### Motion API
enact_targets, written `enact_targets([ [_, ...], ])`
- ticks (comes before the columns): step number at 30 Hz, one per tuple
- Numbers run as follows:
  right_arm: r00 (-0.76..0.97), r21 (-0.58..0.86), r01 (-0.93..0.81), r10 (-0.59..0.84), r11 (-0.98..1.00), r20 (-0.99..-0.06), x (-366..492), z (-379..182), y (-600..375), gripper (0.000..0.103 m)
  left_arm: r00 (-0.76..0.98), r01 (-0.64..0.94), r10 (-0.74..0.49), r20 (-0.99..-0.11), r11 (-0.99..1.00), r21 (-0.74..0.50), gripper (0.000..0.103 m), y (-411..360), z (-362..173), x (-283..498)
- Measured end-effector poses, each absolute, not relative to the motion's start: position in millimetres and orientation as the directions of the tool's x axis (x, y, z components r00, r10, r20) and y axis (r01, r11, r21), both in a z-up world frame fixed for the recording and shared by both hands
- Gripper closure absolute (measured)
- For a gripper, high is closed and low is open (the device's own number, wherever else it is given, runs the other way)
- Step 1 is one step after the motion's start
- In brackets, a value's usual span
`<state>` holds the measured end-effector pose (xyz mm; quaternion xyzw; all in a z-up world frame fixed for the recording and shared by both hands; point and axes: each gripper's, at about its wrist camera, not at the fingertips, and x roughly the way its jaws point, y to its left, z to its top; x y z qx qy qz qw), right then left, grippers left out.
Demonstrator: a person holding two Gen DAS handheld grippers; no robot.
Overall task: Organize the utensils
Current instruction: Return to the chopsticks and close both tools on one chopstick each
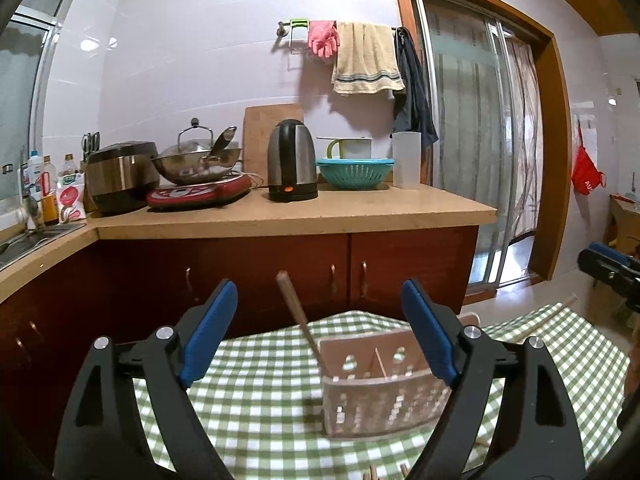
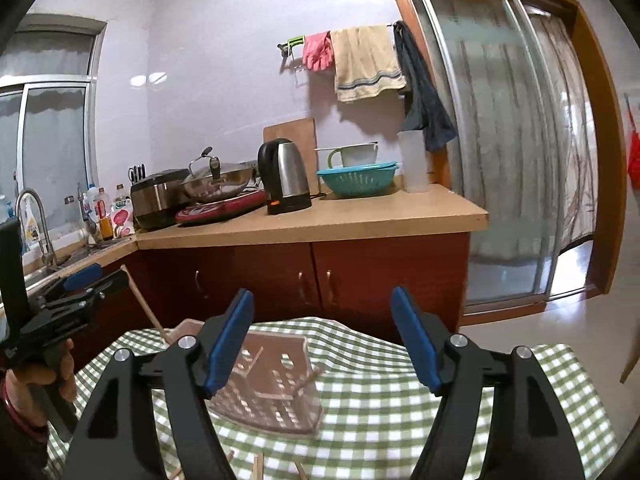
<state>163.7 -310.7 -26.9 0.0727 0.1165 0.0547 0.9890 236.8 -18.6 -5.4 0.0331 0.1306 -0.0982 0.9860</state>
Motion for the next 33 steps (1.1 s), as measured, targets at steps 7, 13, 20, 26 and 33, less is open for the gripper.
enact_targets([
  [7,0.955,0.134,-0.079,0.114,0.988,-0.276,112,-57,-305,0.033,0.937,0.184,-0.172,-0.304,0.983,0.011,0.021,-3,-21,193],
  [13,0.924,0.106,-0.086,0.119,0.991,-0.363,81,-107,-292,0.040,0.918,0.170,-0.152,-0.367,0.985,0.016,0.021,1,-56,152],
  [20,0.869,0.158,-0.125,0.185,0.980,-0.458,51,-161,-280,0.057,0.882,0.147,-0.136,-0.451,0.989,-0.010,0.021,12,-95,113],
  [26,0.822,0.190,-0.194,0.265,0.962,-0.504,33,-185,-258,0.065,0.850,0.116,-0.109,-0.516,0.993,-0.020,0.021,23,-126,86],
  [33,0.754,0.187,-0.298,0.351,0.936,-0.555,27,-205,-222,0.070,0.818,0.106,-0.098,-0.567,0.994,-0.020,0.022,28,-151,66],
])
